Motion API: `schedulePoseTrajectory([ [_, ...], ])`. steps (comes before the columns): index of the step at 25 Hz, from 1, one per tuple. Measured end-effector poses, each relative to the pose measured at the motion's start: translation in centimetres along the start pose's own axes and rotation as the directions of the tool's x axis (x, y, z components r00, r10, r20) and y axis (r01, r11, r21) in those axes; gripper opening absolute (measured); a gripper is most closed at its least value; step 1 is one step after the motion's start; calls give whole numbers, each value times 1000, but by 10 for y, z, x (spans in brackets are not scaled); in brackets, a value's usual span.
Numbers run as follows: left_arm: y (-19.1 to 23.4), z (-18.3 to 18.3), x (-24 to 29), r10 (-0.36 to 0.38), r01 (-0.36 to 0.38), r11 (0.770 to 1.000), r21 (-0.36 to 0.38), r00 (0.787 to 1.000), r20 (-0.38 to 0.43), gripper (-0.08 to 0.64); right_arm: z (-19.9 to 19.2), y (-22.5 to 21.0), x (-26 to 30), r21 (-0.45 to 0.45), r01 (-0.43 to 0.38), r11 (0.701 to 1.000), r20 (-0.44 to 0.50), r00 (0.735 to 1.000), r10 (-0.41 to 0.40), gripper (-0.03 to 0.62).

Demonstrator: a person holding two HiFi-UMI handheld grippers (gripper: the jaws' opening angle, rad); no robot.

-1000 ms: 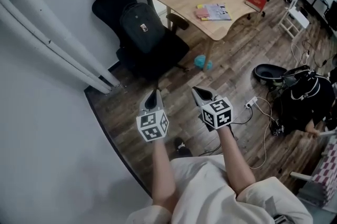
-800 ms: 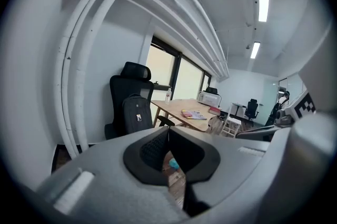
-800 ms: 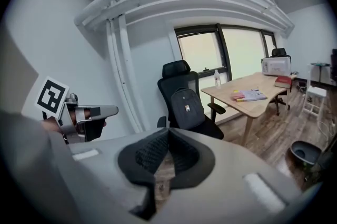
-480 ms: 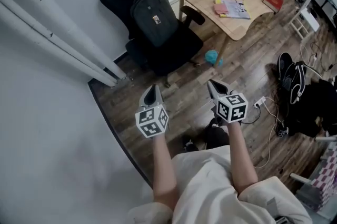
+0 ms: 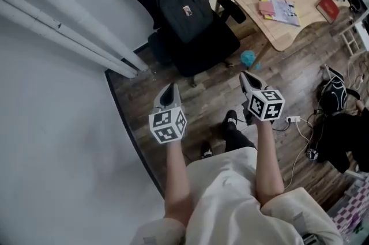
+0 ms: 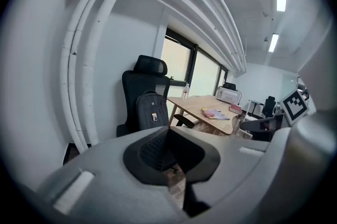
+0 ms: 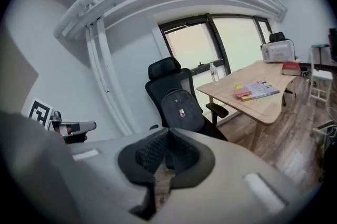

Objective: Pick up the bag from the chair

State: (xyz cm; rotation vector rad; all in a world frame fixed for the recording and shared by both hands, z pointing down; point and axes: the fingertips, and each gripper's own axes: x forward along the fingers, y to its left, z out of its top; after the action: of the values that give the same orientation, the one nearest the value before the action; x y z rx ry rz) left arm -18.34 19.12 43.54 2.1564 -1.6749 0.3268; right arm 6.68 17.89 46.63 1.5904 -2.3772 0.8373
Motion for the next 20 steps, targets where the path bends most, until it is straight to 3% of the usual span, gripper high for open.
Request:
schedulePoseTrajectory([
  [8, -24, 41, 83, 119, -118, 992, -51, 993, 25, 9, 67, -48, 67, -67, -143, 987, -3, 990, 143, 0],
  [15, -31, 51, 135, 183, -181, 981, -70, 983, 13, 9, 97, -105, 106, -9, -160, 987, 9, 987, 160, 0],
  [20, -14, 56, 170, 207, -204, 971, -126, 978, 10, 9, 115, -126, 140, 70, -191, 979, 34, 981, 189, 0],
])
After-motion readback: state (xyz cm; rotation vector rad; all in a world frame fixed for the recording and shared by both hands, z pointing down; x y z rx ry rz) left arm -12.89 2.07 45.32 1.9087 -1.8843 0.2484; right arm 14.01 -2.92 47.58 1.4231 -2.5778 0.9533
